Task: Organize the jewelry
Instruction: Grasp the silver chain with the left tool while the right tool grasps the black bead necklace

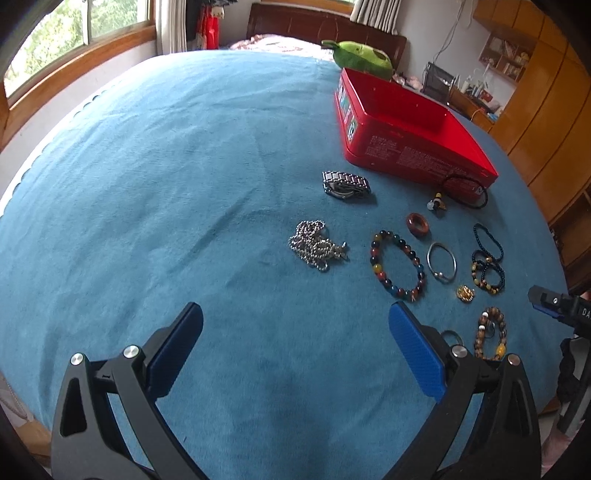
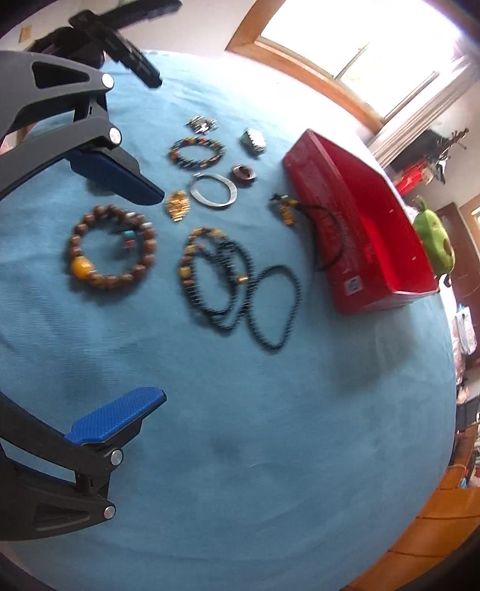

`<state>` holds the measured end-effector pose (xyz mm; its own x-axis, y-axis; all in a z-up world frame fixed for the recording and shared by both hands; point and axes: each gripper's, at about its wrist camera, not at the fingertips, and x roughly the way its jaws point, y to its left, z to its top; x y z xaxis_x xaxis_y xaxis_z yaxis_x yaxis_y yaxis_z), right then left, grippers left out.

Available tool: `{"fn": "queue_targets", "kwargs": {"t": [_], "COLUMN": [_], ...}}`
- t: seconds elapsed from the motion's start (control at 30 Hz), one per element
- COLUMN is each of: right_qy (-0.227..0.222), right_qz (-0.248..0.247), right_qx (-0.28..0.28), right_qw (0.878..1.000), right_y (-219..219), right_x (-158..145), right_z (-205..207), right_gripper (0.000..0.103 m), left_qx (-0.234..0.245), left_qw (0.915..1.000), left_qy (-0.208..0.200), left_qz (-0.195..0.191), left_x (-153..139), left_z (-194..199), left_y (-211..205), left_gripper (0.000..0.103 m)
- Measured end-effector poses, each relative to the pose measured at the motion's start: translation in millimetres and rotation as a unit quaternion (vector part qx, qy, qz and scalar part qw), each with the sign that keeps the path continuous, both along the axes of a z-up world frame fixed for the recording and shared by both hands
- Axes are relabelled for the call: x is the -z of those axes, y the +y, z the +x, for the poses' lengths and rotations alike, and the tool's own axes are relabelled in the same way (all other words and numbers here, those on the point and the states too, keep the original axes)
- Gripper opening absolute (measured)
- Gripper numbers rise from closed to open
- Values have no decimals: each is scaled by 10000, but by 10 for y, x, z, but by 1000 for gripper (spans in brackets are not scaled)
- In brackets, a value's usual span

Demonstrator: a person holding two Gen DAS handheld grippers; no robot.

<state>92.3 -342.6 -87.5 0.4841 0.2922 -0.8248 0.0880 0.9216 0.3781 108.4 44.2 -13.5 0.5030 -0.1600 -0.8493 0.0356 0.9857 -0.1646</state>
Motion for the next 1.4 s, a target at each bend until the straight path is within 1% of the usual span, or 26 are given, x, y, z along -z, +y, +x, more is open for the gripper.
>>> {"fn": "queue_targets", "kwargs": {"t": [0.1, 0.13, 0.17, 0.2, 0.27, 0.33, 0.37, 0.43, 0.53, 0.63, 0.7, 0.77, 0.8, 0.83, 0.97, 1.03, 1.07, 1.1, 1.13, 1.2, 1.3, 1.4], "right_qy": [-49, -40, -17, 72, 289, 351, 354, 321, 282, 304, 334, 340, 331, 321, 305, 291, 289, 286, 291, 294, 332, 409], "right_qz": [98, 133, 189, 218, 153, 147, 103, 52, 128, 98, 79, 31, 4, -16, -67, -91, -97, -118, -147, -249, -493, -576], "right_qx": [3, 37, 56, 57, 33, -99, -154, -213, -304, -376, -430, -474, -485, -500, -523, -506, -504, -502, -503, -521, -592, -602], "right_qw": [9999, 9999, 9998, 9997, 9995, 9992, 9992, 9992, 9991, 9988, 9985, 9983, 9983, 9982, 9981, 9983, 9983, 9983, 9982, 9979, 9965, 9957], "right_y": [-75, -92, -118, -143, -139, -102, -81, -55, -19, 25, 46, 75, 112, 121, 221, 215, 203, 200, 205, 211, 214, 220], "right_x": [17, 37, 59, 98, 190, 240, 245, 240, 215, 202, 208, 212, 216, 211, 218, 205, 201, 197, 190, 184, 155, 157], "right_z": [175, 226, 274, 342, 458, 520, 540, 585, 624, 635, 641, 644, 656, 654, 716, 730, 734, 741, 759, 808, 913, 1045], "right_gripper": [94, 90, 84, 83, 82, 80, 80, 80, 80, 80, 80, 80, 80, 80, 80, 80, 80, 80, 80, 80, 81, 84], "left_qx": [59, 65, 63, 48, -5, -23, -27, -33, 35, 96, 117, 106, 116, 126, 204, 295, 328, 366, 444, 499, 492, 448], "left_qw": [9999, 9998, 9998, 9996, 9992, 9984, 9980, 9967, 9944, 9946, 9945, 9945, 9946, 9945, 9938, 9931, 9926, 9922, 9914, 9915, 9924, 9931], "left_qy": [127, 177, 209, 264, 390, 556, 617, 777, 994, 1009, 1025, 1033, 1034, 1037, 1081, 1130, 1163, 1192, 1233, 1200, 1127, 1085], "left_qz": [-7, -6, -22, -42, -79, -130, -157, -229, -368, -228, -200, -133, -62, -1, 152, 139, 111, 58, -28, 19, 29, -48], "left_x": [43, 58, 71, 81, 117, 176, 199, 255, 333, 362, 364, 361, 359, 359, 380, 390, 391, 393, 401, 408, 416, 420], "left_z": [176, 254, 307, 356, 464, 580, 614, 683, 769, 814, 855, 903, 923, 944, 1014, 1027, 1030, 1029, 1030, 1036, 1048, 1056], "left_y": [-38, -50, -54, -46, -28, -16, -13, -8, -55, -142, -172, -206, -229, -256, -385, -478, -514, -540, -574, -623, -682, -646], "left_gripper": [99, 98, 97, 95, 93, 91, 91, 84, 84, 84, 83, 77, 70, 66, 55, 45, 35, 29, 28, 27, 27, 25]}}
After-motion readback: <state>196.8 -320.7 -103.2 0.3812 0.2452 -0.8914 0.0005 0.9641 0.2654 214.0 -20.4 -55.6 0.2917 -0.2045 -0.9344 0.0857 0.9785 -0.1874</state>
